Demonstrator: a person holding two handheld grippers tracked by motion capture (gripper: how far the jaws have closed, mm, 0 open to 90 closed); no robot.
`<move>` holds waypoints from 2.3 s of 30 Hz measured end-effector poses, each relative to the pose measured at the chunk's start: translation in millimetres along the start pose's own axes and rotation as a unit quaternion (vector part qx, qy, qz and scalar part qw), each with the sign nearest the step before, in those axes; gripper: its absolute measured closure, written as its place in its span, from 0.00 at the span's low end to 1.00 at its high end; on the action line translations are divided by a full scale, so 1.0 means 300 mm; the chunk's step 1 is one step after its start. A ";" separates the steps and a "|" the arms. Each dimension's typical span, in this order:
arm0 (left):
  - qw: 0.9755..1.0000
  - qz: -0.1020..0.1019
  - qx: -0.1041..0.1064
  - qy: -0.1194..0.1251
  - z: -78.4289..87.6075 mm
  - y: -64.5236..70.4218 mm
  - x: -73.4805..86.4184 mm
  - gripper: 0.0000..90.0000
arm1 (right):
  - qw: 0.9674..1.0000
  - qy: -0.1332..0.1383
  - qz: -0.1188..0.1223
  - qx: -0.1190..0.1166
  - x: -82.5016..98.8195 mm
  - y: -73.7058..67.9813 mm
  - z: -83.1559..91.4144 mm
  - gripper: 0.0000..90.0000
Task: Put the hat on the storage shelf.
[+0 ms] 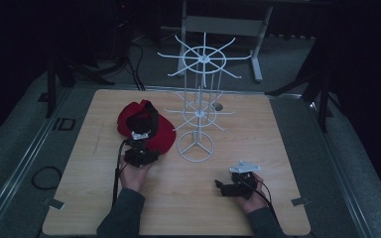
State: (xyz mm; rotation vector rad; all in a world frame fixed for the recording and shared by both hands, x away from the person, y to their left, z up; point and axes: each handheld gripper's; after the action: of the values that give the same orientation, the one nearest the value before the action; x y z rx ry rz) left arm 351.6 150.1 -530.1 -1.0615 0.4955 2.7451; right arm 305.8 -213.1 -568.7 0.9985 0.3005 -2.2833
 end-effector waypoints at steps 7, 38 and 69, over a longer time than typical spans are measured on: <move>0.999 0.029 0.020 0.009 0.003 -0.050 -0.015 0.54 | 1.000 0.000 0.000 0.000 0.000 0.000 0.000 0.18; 0.997 0.028 0.049 0.055 -0.099 -0.087 0.000 0.92 | 1.000 -0.001 -0.001 0.000 0.000 -0.001 0.001 0.18; 0.987 0.016 0.074 0.140 0.041 -0.129 -0.029 0.95 | 1.000 -0.001 -0.001 0.000 0.000 -0.001 0.001 0.18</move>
State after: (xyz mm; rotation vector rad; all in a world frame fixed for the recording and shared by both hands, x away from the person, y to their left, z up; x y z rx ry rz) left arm 360.4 190.5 -525.2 -1.4182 0.7488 2.5470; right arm 305.4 -213.1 -568.6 0.9968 0.3017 -2.2845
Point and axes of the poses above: each handheld gripper's, and its own axes: z roughly backward along the jaws, x roughly out of its underside, y roughly to its right, and after that the axes turned 2 degrees about x, right-handed
